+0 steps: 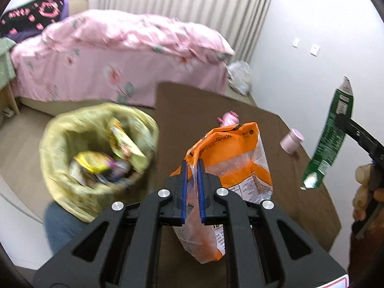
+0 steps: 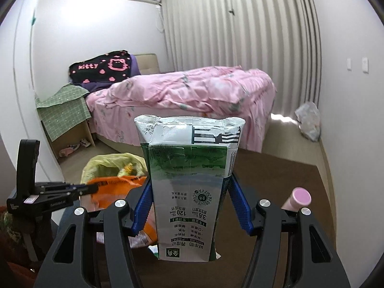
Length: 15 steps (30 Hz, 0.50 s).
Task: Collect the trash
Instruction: 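Carry the orange bag with the left tool while the right carries the carton over the bin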
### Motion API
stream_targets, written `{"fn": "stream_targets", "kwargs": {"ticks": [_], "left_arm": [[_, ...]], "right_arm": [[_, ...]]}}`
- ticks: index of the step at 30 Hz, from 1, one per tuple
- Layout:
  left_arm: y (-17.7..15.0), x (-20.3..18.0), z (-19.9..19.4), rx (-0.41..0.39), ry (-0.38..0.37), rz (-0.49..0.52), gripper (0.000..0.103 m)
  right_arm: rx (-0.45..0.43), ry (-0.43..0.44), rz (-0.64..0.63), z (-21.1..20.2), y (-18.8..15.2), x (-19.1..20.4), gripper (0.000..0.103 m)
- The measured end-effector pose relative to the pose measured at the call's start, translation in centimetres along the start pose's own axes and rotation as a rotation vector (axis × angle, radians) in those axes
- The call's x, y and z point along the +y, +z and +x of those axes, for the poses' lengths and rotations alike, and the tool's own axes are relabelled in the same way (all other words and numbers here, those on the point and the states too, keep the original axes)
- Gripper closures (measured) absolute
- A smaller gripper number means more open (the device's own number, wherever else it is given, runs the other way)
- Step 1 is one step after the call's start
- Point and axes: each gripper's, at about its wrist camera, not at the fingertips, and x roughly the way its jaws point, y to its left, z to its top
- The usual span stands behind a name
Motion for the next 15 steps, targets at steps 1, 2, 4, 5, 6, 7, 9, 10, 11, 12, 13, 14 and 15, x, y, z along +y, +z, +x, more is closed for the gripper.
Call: {"fn": "stream_targets", "kwargs": {"ticks": [1,2,4,5,6,7,9,10,11,12,13,14,15], "left_arm": [[0.3,0.3,-0.3,-0.017,0.020,0.003,0.096],[0.6,0.7,-0.7,-0.039,0.044,0.005,0.096],[1.3,1.7,-1.4,-0.071,0.085,0.007,0.096],[1.6,2.2,-1.6,-0.088,0.108,0.007,0.096],[2.0,2.9,-2.0,-0.102,0.127,0.008,0.096],[2.4,3.6,-2.1,-0.115,0.147,0.010,0.096],[3.1,4.6,-2.2,-0.138,0.192,0.009,0.096],[3.3,5.2,-2.3,-0.146,0.215,0.008,0.096],[3.6,6.0,-2.4,-0.157,0.248,0.005,0.096],[3.9,6.7,-2.5,-0.168,0.284,0.001,0.096],[4.2,7.6,-2.5,-0.180,0.331,-0.006,0.096],[4.3,8.2,-2.4,-0.185,0.359,-0.012,0.096],[4.3,9.1,-2.4,-0.192,0.396,-0.027,0.096]], "right_arm": [[-0.003,0.005,-0.008,0.0,0.2,0.3,0.046],[-0.004,0.011,-0.017,0.1,0.3,0.7,0.046],[-0.006,0.019,-0.032,0.4,0.7,1.7,0.046],[-0.005,0.025,-0.035,0.5,0.8,2.1,0.046],[-0.004,0.035,-0.038,0.8,1.0,2.4,0.046],[-0.002,0.047,-0.040,1.2,1.2,2.8,0.046],[0.003,0.070,-0.051,2.1,1.6,3.8,0.046],[0.002,0.089,-0.061,2.7,1.8,4.3,0.046],[0.002,0.107,-0.070,3.2,2.1,4.8,0.046],[0.005,0.133,-0.079,4.0,2.5,5.5,0.046],[0.010,0.157,-0.083,5.0,2.9,6.2,0.046],[0.014,0.176,-0.083,5.8,3.2,6.7,0.046],[0.020,0.205,-0.084,6.9,3.6,7.5,0.046]]}}
